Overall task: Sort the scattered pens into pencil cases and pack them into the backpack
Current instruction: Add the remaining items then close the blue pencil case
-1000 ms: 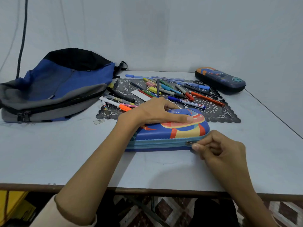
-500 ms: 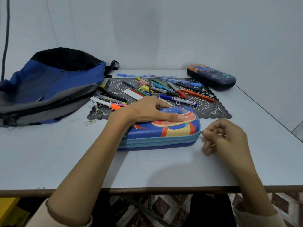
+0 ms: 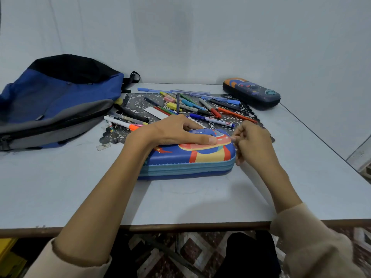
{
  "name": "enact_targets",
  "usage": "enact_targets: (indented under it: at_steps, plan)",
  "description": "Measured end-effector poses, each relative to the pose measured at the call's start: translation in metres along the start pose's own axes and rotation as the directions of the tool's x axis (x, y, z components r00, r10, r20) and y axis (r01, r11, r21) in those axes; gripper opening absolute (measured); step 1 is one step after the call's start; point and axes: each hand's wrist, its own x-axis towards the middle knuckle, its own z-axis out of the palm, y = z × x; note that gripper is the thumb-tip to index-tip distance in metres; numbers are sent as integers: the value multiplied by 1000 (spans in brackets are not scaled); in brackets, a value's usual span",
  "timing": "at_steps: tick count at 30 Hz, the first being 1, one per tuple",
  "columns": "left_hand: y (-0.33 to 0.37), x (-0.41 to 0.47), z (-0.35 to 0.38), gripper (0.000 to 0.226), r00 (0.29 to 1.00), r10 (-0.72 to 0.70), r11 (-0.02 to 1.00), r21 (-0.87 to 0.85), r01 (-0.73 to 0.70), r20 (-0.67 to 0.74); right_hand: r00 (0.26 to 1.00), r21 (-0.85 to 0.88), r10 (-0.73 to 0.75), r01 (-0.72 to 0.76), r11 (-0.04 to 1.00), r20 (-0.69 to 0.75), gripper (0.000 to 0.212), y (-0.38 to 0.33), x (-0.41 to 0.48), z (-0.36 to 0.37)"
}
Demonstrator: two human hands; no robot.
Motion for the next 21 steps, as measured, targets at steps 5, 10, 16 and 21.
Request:
enact_targets:
  at_steps: [5,10,16,21]
  plan:
    - [2,0,-1,32,999,22,1000,-4,-22,29,994,-130,-102,105,986,28,21,-11,29,13]
    - [1,1,-1,42,999,18,1000,4,-18,52,971,-14,-111,117,993,211,14,-19,43,7]
    - [6,-2,1,45,998,-66,995,71,64,21,978,310,-12,-54,949,207,19,-17,21,6]
    - [9,-4,-1,54,995,-103,985,137,101,13,987,769,156,-132,626,42,19,-25,-34,18]
